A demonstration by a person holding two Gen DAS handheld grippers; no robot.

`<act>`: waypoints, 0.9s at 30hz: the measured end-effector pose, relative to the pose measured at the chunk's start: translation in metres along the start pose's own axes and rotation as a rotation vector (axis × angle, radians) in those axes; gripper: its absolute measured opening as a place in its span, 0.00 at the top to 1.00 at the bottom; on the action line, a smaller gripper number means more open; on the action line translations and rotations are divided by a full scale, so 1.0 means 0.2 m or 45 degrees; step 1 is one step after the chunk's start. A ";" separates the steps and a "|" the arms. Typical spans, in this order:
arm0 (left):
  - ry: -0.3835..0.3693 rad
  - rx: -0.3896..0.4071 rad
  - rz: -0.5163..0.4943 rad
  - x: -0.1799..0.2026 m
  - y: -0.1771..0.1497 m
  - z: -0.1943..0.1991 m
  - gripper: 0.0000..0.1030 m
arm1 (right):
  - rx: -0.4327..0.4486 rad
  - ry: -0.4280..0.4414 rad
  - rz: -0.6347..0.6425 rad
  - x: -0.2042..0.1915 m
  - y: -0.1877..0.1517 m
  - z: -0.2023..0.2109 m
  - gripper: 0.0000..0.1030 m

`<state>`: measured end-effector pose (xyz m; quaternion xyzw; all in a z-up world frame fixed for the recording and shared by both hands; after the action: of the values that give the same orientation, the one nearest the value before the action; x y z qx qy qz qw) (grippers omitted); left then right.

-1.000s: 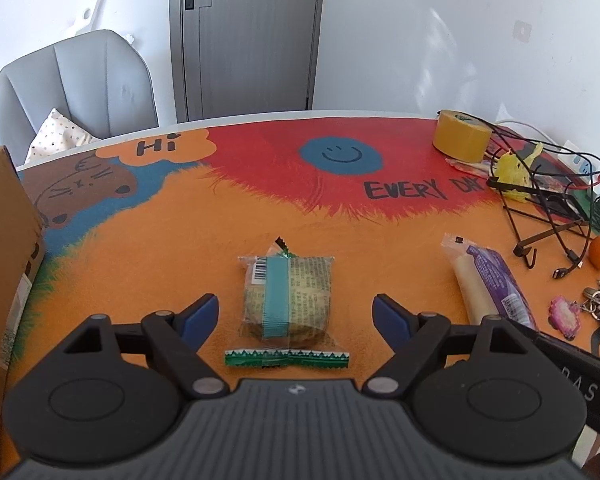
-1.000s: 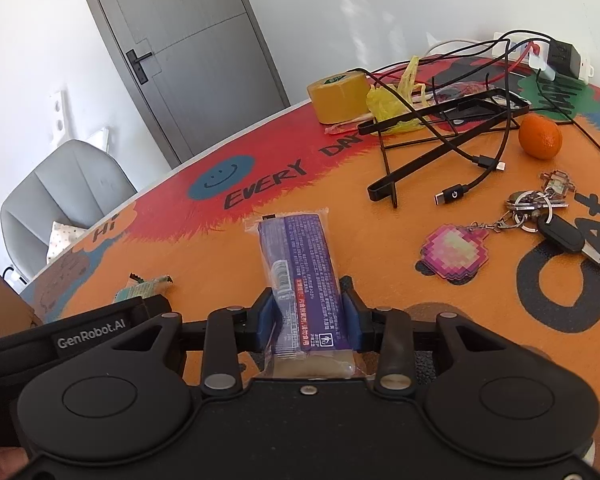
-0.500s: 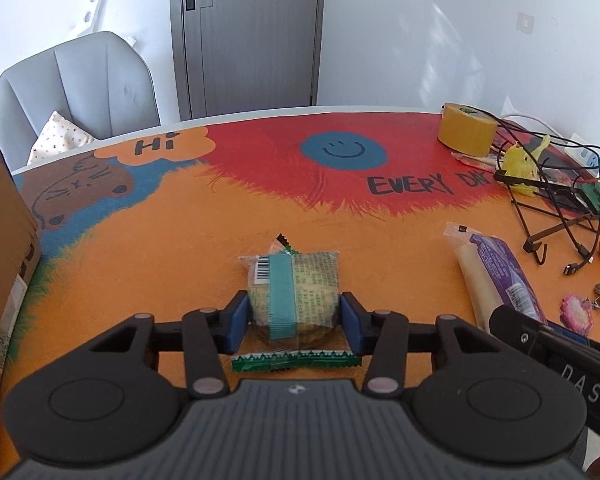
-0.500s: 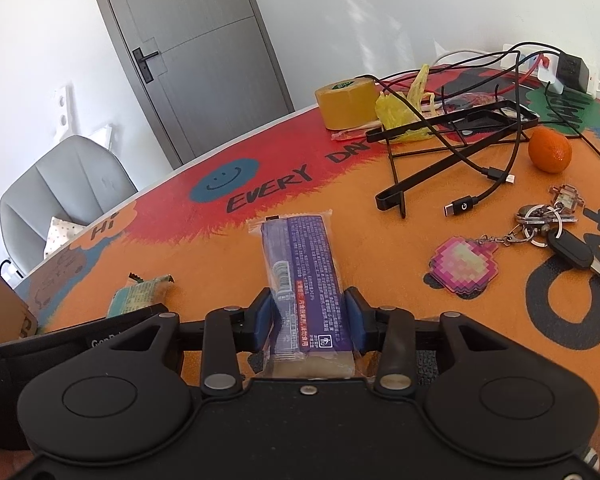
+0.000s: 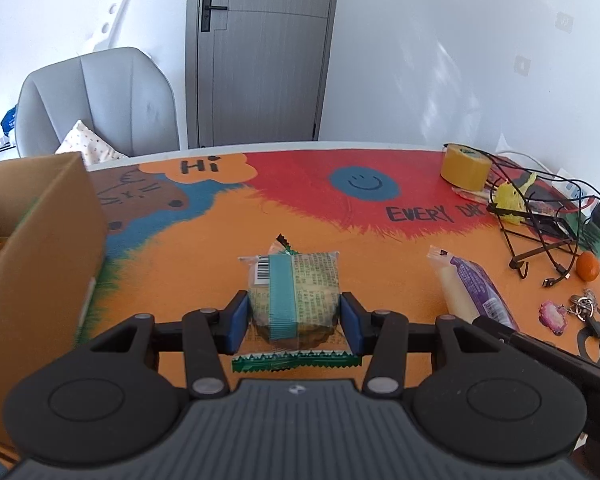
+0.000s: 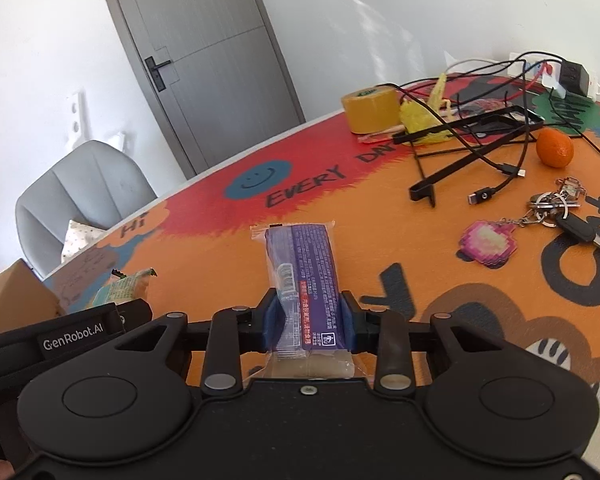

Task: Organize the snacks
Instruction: 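Carry the teal-banded pack and purple bread pack over the cardboard box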

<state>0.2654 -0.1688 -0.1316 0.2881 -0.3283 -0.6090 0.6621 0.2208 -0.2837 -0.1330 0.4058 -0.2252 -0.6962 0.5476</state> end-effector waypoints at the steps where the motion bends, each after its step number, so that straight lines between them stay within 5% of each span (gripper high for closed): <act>1: -0.001 0.009 0.005 -0.02 0.00 0.02 0.54 | 0.005 0.007 0.003 -0.02 0.00 0.01 0.69; 27: 0.007 0.249 0.141 -0.43 0.15 0.47 0.54 | 0.128 0.184 0.138 -0.54 0.04 0.22 0.69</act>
<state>0.2068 -0.0783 -0.0574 0.3343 -0.3997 -0.5359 0.6642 0.1965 -0.1906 -0.0677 0.4691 -0.2415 -0.6223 0.5781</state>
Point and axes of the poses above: each gripper's, at about its wrist camera, not at the fingertips, and z roughly against the way its jaws point, x to its right, y to its top, the point moved 4 cm from there along -z, roughly the way its jaws point
